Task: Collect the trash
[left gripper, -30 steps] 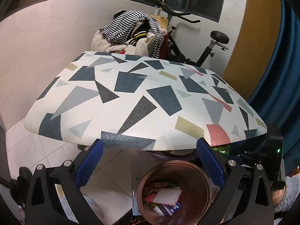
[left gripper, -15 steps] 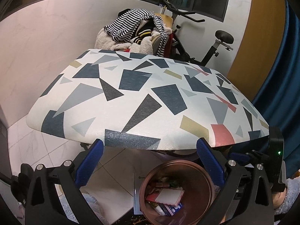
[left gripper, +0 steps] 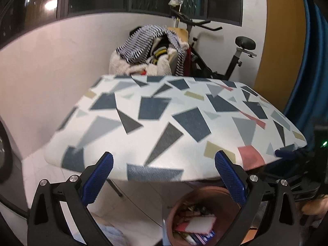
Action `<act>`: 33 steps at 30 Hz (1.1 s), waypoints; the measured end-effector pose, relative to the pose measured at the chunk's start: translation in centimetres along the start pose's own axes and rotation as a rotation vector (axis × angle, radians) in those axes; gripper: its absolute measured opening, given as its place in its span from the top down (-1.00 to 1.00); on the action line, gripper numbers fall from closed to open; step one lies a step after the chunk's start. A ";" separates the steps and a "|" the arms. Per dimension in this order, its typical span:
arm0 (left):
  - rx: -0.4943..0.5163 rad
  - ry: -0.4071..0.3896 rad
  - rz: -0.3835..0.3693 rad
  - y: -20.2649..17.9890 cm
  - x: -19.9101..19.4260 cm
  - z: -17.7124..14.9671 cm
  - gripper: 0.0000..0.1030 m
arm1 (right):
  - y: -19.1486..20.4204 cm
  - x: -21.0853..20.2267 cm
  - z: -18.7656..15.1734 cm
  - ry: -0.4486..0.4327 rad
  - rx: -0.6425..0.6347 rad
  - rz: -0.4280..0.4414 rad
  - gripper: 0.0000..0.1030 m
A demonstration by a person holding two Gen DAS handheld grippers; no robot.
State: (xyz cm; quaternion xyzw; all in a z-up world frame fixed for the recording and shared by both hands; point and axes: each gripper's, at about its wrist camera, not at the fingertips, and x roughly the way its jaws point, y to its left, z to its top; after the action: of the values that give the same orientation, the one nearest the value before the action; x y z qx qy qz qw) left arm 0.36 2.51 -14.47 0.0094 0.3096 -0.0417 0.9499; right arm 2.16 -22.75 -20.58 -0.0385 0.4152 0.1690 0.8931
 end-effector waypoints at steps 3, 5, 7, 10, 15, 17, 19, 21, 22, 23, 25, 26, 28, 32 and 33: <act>0.006 -0.027 -0.009 -0.1 -0.6 1.6 -0.88 | -0.3 -1.2 1.4 -0.037 0.002 -0.009 -0.89; 0.011 -0.054 -0.005 -0.3 -1.1 3.1 -0.88 | -0.6 -2.6 3.0 -0.073 0.000 -0.021 -0.89; 0.023 -0.089 0.007 -0.5 -1.8 4.6 -0.88 | -0.9 -3.7 4.3 -0.102 -0.002 -0.032 -0.89; 0.056 -0.144 0.031 -1.1 -3.2 6.5 -0.88 | -1.2 -5.5 6.3 -0.146 0.001 -0.046 -0.89; 0.093 -0.201 0.050 -1.8 -4.9 8.5 -0.88 | -1.8 -8.1 8.7 -0.198 0.014 -0.062 -0.89; 0.114 -0.220 0.074 -2.3 -5.5 9.0 -0.88 | -2.0 -9.0 9.5 -0.216 0.020 -0.066 -0.89; 0.132 -0.227 0.077 -2.7 -5.9 9.4 -0.89 | -2.2 -9.8 10.2 -0.231 0.025 -0.070 -0.89; 0.136 -0.225 0.070 -2.9 -6.1 9.7 -0.89 | -2.1 -10.1 10.4 -0.236 0.026 -0.074 -0.89; 0.136 -0.222 0.063 -3.0 -6.2 9.7 -0.89 | -2.2 -10.4 10.5 -0.238 0.028 -0.076 -0.89; 0.137 -0.221 0.059 -3.0 -6.2 9.8 -0.89 | -2.2 -10.6 10.7 -0.242 0.030 -0.076 -0.89; 0.139 -0.222 0.055 -3.2 -6.4 9.7 -0.89 | -2.3 -10.9 10.8 -0.247 0.032 -0.076 -0.89; 0.140 -0.222 0.054 -3.3 -6.5 9.8 -0.89 | -2.3 -11.2 10.9 -0.251 0.032 -0.076 -0.89; 0.141 -0.220 0.052 -3.3 -6.5 9.8 -0.89 | -2.3 -11.4 10.9 -0.255 0.035 -0.076 -0.89; 0.142 -0.217 0.047 -3.6 -6.7 9.8 -0.88 | -2.2 -11.9 11.0 -0.264 0.038 -0.076 -0.89; 0.143 -0.216 0.045 -3.5 -6.8 9.7 -0.89 | -2.2 -12.0 10.9 -0.266 0.038 -0.075 -0.89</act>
State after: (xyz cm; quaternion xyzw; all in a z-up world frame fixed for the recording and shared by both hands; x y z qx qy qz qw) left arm 0.30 -0.91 -2.56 0.0794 0.2013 -0.0430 0.9754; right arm 3.70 -25.74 -4.59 -0.0143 0.2945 0.1311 0.9465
